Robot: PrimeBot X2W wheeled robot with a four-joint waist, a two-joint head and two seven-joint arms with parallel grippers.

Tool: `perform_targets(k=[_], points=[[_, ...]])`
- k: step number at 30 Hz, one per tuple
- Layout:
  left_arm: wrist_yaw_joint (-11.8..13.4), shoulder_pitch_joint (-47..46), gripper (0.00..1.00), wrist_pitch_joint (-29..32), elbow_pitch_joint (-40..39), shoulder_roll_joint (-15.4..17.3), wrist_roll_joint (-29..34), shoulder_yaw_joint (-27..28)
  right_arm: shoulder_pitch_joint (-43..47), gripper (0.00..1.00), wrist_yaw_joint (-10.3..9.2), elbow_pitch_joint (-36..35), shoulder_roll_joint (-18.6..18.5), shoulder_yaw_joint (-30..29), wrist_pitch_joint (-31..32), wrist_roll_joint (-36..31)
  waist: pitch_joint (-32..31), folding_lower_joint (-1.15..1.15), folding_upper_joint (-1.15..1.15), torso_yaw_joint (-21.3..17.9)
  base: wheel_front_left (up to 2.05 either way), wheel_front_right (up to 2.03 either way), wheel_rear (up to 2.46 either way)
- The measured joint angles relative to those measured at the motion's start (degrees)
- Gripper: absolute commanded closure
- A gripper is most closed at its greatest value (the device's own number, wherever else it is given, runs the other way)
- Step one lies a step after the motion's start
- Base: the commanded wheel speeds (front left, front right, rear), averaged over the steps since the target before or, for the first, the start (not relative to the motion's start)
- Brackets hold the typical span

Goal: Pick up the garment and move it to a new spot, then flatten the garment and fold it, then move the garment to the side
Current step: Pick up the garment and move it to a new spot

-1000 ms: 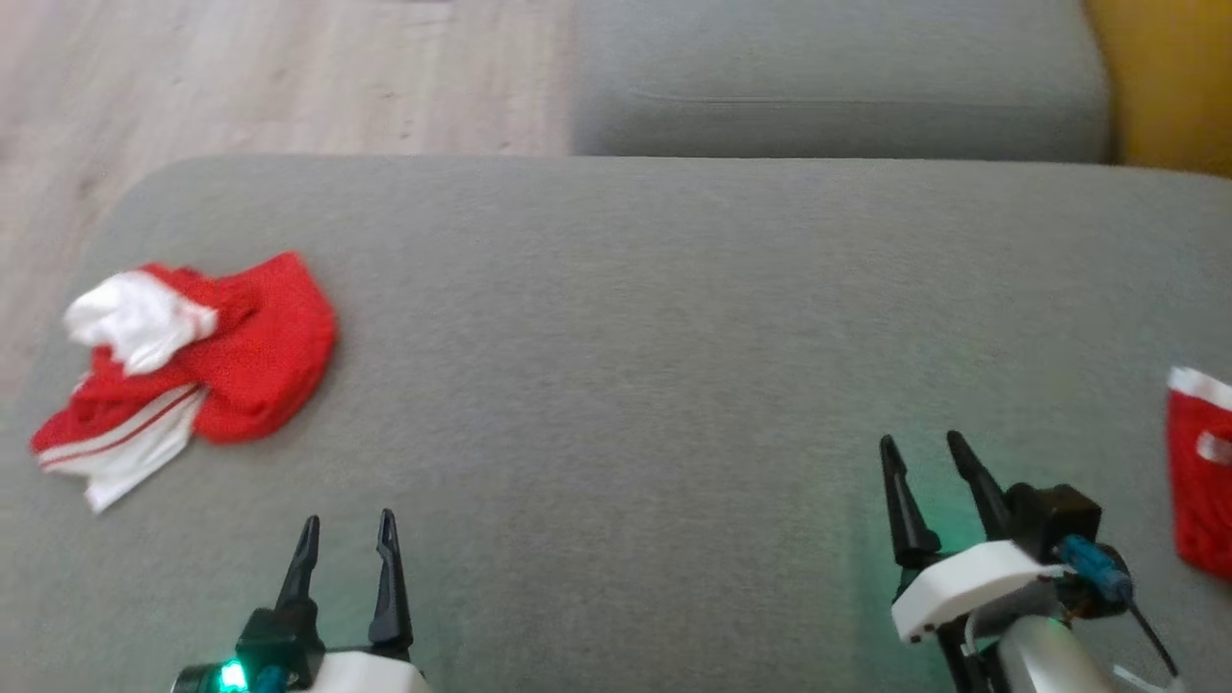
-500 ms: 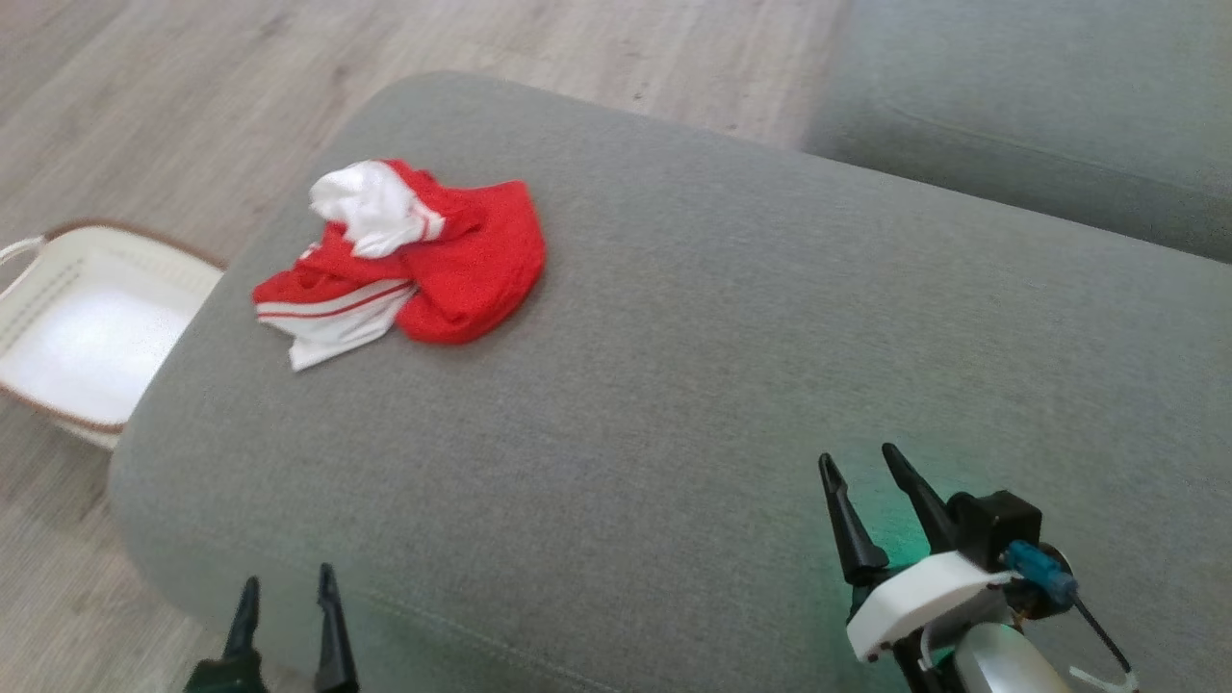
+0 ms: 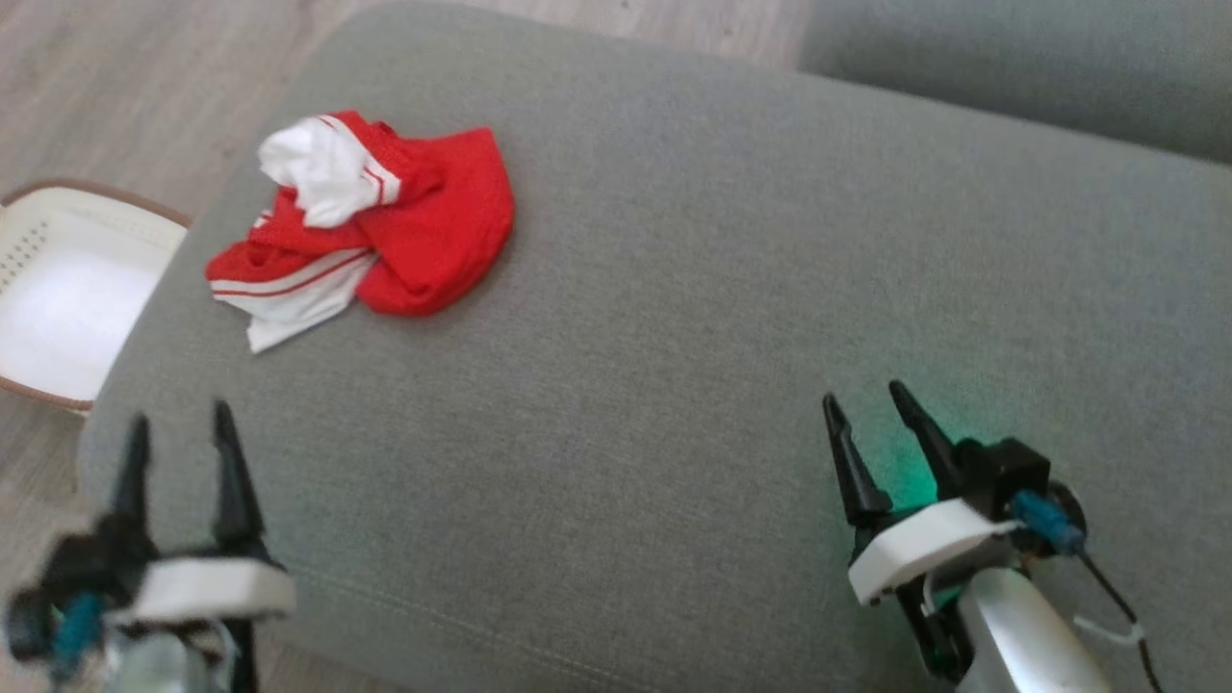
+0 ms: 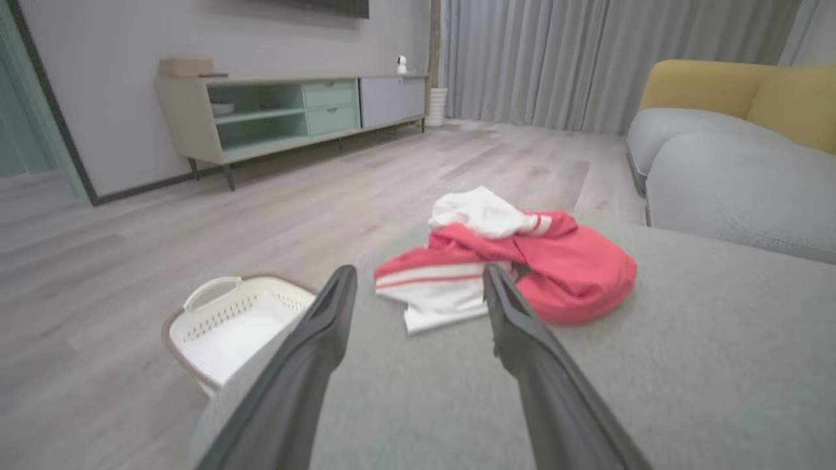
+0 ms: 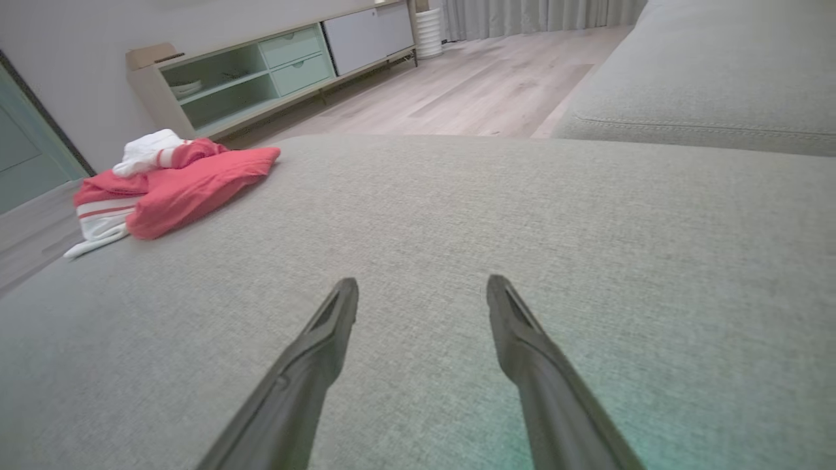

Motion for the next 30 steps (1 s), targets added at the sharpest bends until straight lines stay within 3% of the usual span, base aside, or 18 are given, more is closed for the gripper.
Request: perform_targets(k=[7, 14, 22, 27, 30], points=[[-1.92, -13.34, 0.00, -0.02, 2.49, 5.35, -0.35, 0.65, -2.91, 0.00, 0.00, -2.64, -0.11, -1.51, 0.00, -4.15, 6.02, 0.01, 0.00, -2.28, 0.00, 0.00, 0.00], [-2.97, -28.38, 0.00, 0.27, 12.80, 8.78, -2.81, -2.35, -7.33, 0.00, 0.00, -5.95, -1.56, -1.34, 0.00, -5.57, 12.54, 0.01, 0.00, -5.14, 0.00, 0.00, 0.00], [-3.44, -37.14, 0.00, 2.87, 26.43, 11.60, -7.10, -4.54, -10.40, 0.00, 0.00, -10.47, -2.59, -0.70, -0.52, -5.94, 18.43, 0.00, 0.00, -9.62, 0.00, 0.00, 0.00], [-0.23, -40.12, 0.00, 3.20, 35.22, 13.49, -7.34, -3.05, -11.71, 0.00, 0.00, -12.49, -3.46, -0.46, -0.62, -6.36, 20.96, 0.00, 0.00, -12.20, 0.00, 0.00, 0.00], [0.24, -40.93, 0.00, 3.10, 39.24, 13.51, -7.34, -3.10, -11.97, 0.00, 0.00, -12.87, -3.55, -0.44, -1.11, -6.36, 21.63, 0.00, 0.00, -13.23, 0.00, 0.00, 0.00]])
